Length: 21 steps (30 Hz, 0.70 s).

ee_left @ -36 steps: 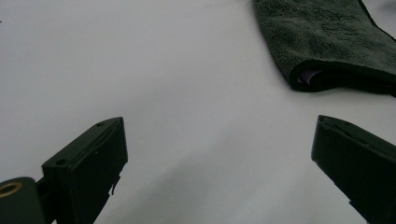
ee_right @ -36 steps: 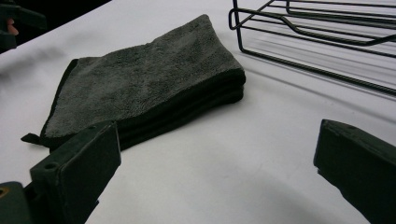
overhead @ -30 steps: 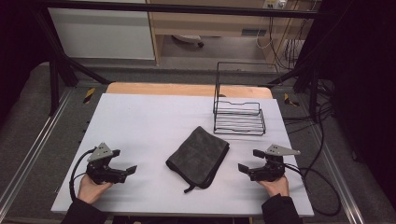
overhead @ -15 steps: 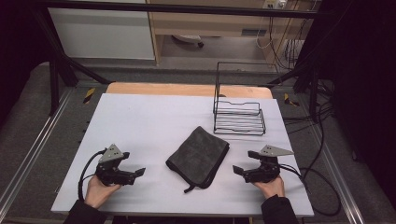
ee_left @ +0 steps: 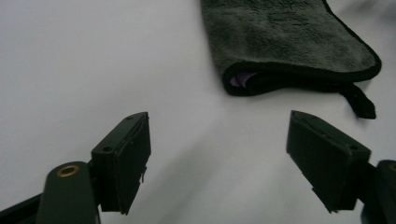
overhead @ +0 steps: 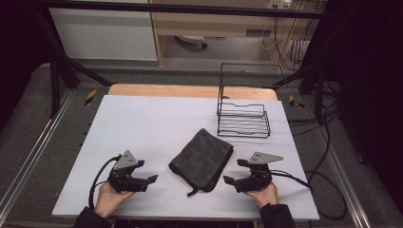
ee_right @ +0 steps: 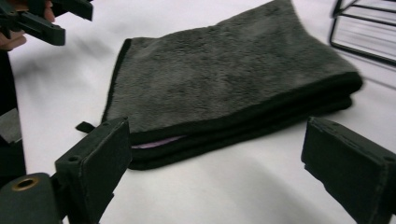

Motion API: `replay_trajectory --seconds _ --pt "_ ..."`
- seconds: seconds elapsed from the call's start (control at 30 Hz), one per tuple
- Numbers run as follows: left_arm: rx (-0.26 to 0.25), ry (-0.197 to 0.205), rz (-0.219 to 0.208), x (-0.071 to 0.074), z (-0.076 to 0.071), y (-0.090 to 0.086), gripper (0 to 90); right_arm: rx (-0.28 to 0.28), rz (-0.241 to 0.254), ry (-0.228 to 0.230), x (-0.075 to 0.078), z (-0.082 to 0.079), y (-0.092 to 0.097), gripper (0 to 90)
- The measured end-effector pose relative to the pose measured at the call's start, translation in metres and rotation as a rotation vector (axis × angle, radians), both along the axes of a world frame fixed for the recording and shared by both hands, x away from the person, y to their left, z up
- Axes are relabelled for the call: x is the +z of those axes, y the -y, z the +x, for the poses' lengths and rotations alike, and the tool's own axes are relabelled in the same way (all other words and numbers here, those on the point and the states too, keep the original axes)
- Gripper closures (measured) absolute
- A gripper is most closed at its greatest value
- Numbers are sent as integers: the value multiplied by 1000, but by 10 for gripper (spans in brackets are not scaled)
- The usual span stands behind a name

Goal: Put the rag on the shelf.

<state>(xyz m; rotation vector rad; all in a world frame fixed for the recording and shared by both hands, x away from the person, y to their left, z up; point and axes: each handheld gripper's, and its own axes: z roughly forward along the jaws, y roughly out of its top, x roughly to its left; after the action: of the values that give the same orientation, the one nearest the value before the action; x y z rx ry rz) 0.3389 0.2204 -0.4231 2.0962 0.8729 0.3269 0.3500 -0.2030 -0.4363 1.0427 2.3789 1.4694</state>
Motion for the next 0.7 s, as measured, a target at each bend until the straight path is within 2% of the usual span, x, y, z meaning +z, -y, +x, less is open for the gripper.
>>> replay_trajectory --seconds 0.13,0.17,0.23,0.47,0.6,0.67,0.7 --pt "-21 -12 -3 0 -4 12 271 24 -5 -5 -1 -2 -9 108" --pt "-42 -21 0 0 -8 21 289 22 2 -6 -1 -2 -10 108" --pt "-52 -27 8 0 -12 32 319 13 -5 -4 -2 -1 -9 101" --pt "-103 -95 -11 -2 -24 70 454 -38 -37 1 -2 0 -8 58" --pt "-131 -117 -9 -5 -28 84 547 -63 -36 8 -1 1 -5 40" --pt "-156 -143 -2 -9 -30 97 595 -66 -34 10 -1 1 -4 38" --pt "-156 -143 -2 -9 -30 97 623 -69 -34 6 -1 1 -4 35"
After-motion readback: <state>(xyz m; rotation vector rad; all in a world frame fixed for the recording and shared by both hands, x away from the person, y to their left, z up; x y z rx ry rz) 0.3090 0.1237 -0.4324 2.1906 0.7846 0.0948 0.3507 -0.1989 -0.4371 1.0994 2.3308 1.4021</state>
